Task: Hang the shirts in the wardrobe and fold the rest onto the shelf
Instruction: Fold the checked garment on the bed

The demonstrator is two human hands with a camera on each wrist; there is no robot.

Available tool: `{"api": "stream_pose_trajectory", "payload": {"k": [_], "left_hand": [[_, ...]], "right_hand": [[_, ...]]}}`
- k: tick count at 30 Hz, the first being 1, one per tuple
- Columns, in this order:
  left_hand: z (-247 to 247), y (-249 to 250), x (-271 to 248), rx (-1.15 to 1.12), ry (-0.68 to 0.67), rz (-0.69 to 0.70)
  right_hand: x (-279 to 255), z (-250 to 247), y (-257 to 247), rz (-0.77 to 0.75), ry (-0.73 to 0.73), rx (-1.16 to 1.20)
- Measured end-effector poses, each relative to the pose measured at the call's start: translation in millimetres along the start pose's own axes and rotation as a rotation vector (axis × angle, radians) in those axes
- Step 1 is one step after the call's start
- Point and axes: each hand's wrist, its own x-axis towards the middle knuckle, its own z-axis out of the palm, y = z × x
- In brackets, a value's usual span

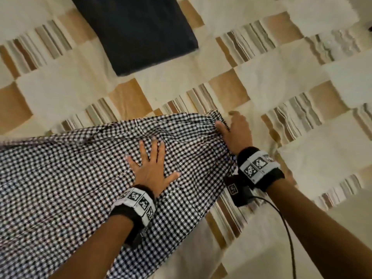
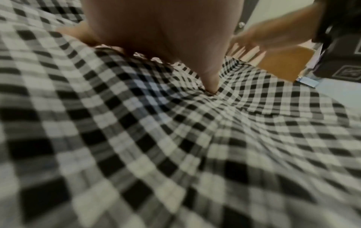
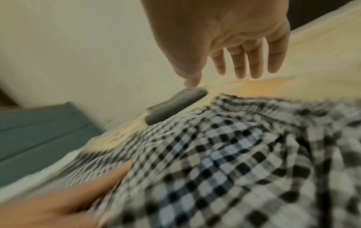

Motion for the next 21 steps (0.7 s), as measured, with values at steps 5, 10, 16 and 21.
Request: {"api": "stream_pose_trajectory", "payload": {"k": [5,10,16,21], "left_hand": [[-8,5,13,0.013,0.033,0.064],[-28,-15,43,-0.049,0.007,0.041],[-39,-21,35,-0.079,0.040,0.031],[-1,21,-15,-0.009,0.152,0.080]], "right_hand": [[-67,31,-30,-0.609,-0.030,-0.345],[-60,57,38,-0.763,-0.377,-0.647],[-68,38,52,-0.525,-0.252,-0.414],[-91,57,17,-0.713,-0.165,-0.375]]}}
